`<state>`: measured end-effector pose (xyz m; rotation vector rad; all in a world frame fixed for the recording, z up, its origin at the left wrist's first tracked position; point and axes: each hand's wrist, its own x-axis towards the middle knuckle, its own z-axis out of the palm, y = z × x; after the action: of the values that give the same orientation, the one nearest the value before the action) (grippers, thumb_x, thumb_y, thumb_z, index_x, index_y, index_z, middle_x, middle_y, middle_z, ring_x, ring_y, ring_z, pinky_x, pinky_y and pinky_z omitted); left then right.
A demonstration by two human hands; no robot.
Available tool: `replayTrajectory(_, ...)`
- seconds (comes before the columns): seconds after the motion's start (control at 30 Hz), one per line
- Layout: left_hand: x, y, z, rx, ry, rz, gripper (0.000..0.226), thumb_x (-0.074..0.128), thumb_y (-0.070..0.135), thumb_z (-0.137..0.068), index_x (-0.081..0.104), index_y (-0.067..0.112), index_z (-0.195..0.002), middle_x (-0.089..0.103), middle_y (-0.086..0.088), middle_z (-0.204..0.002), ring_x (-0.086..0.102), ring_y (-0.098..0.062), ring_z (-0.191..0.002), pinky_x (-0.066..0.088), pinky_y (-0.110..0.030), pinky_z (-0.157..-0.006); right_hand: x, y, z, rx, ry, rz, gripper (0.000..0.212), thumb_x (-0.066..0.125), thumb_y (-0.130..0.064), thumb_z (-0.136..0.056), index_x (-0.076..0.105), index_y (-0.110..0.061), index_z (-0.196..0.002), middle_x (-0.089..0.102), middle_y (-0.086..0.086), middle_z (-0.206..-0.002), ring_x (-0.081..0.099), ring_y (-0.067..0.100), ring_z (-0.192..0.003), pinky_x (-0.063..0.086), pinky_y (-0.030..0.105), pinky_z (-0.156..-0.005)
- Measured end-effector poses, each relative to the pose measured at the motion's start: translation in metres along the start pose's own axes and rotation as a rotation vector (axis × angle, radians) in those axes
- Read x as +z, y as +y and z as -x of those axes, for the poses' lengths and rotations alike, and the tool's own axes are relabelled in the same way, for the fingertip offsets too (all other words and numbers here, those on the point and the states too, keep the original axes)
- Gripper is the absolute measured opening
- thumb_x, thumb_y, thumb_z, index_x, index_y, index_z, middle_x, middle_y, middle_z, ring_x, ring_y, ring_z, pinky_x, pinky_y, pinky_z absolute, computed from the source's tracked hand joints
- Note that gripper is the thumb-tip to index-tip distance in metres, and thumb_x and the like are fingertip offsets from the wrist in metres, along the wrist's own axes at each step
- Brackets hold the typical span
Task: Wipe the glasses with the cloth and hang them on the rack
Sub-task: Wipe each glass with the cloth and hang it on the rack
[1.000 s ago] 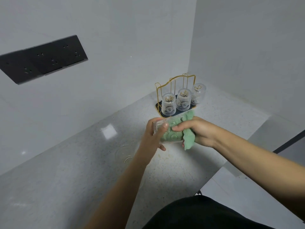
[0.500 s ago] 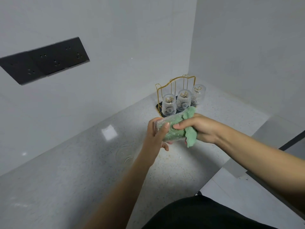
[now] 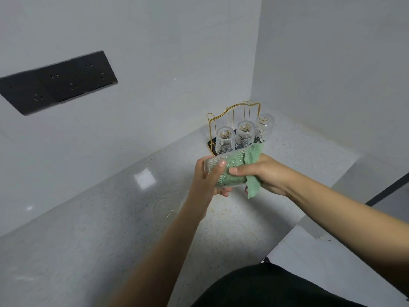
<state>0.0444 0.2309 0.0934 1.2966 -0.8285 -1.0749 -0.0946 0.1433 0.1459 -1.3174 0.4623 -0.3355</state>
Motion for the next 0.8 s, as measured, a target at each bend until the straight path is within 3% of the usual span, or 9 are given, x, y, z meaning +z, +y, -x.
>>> replayTrajectory(0.1,-0.002,0.018,0.001,-0.218,-0.131,0.062,0.048,0.044,0.056,-0.096,0.065,0.013,-0.104,0.066,-0.005,-0.069,0.055,-0.013,-0.053,0.045,-0.021,-0.047,0.005,0.006,0.004,-0.101,-0.142,0.437,0.015,0.06,0.004,-0.085,0.062,0.003,-0.101,0.067,0.018,-0.091,0.068,0.018,-0.081,0.054,0.02,-0.071)
replayTrajectory(0.2,-0.009,0.022,-0.001,-0.373,-0.17,0.034,0.055,0.036,0.059,-0.097,0.067,0.014,-0.097,0.062,-0.002,-0.062,0.052,-0.012,-0.05,0.045,-0.019,-0.044,0.004,0.01,0.001,-0.14,-0.198,0.676,0.015,0.061,-0.001,-0.086,0.063,0.002,-0.101,0.07,0.007,-0.094,0.065,0.01,-0.087,0.051,0.02,-0.081)
replayTrajectory(0.3,-0.013,0.014,-0.001,-0.248,-0.192,0.04,0.056,0.038,0.065,-0.092,0.064,0.019,-0.111,0.069,-0.003,-0.082,0.063,-0.012,-0.064,0.052,-0.023,-0.055,0.002,0.001,0.0,-0.088,-0.096,0.377,0.021,0.057,0.013,-0.082,0.061,-0.001,-0.097,0.071,-0.009,-0.078,0.064,-0.001,-0.071,0.047,0.009,-0.059)
replayTrajectory(0.4,-0.012,0.003,-0.001,-0.055,-0.122,0.064,0.058,0.055,0.057,-0.083,0.055,0.018,-0.125,0.066,-0.012,-0.114,0.068,-0.017,-0.089,0.052,-0.026,-0.059,-0.002,0.002,-0.007,0.013,0.019,-0.076,0.033,0.064,0.012,-0.073,0.062,0.001,-0.104,0.069,0.014,-0.102,0.067,0.023,-0.091,0.057,0.024,-0.071)
replayTrajectory(0.47,-0.011,0.003,-0.003,-0.024,-0.115,0.082,0.056,0.058,0.052,-0.084,0.058,0.011,-0.122,0.067,-0.017,-0.112,0.067,-0.019,-0.086,0.052,-0.027,-0.058,0.002,0.005,-0.006,-0.001,-0.009,-0.039,0.031,0.067,0.007,-0.074,0.063,-0.003,-0.103,0.07,0.012,-0.102,0.067,0.023,-0.092,0.057,0.026,-0.074)
replayTrajectory(0.53,-0.014,0.01,-0.004,-0.118,-0.168,0.094,0.048,0.047,0.051,-0.091,0.065,0.014,-0.115,0.072,-0.008,-0.102,0.068,-0.019,-0.084,0.056,-0.03,-0.066,0.007,0.004,0.0,-0.06,-0.111,0.259,0.03,0.063,0.008,-0.08,0.062,-0.01,-0.104,0.071,0.004,-0.099,0.067,0.012,-0.089,0.055,0.02,-0.071)
replayTrajectory(0.63,-0.02,0.019,-0.005,-0.304,-0.248,0.07,0.052,0.036,0.055,-0.098,0.066,0.016,-0.117,0.072,-0.007,-0.098,0.069,-0.016,-0.079,0.058,-0.029,-0.068,0.006,0.005,0.002,-0.087,-0.205,0.639,0.028,0.061,0.006,-0.083,0.06,0.003,-0.111,0.067,0.015,-0.109,0.063,0.013,-0.097,0.051,0.021,-0.084)
replayTrajectory(0.7,-0.019,0.019,-0.003,-0.324,-0.245,0.035,0.055,0.028,0.058,-0.099,0.065,0.02,-0.114,0.072,-0.006,-0.091,0.068,-0.015,-0.073,0.056,-0.027,-0.065,0.001,0.0,0.002,-0.065,-0.185,0.534,0.023,0.058,0.01,-0.084,0.059,0.009,-0.107,0.071,0.006,-0.095,0.066,0.007,-0.083,0.05,0.014,-0.069)
replayTrajectory(0.8,-0.013,0.009,0.0,-0.143,-0.238,0.027,0.059,0.042,0.061,-0.093,0.055,0.017,-0.129,0.067,-0.015,-0.118,0.07,-0.023,-0.093,0.055,-0.028,-0.068,-0.005,-0.008,-0.002,0.032,-0.074,0.11,0.025,0.057,0.012,-0.082,0.06,0.006,-0.106,0.072,0.003,-0.089,0.068,0.009,-0.077,0.052,0.015,-0.057)
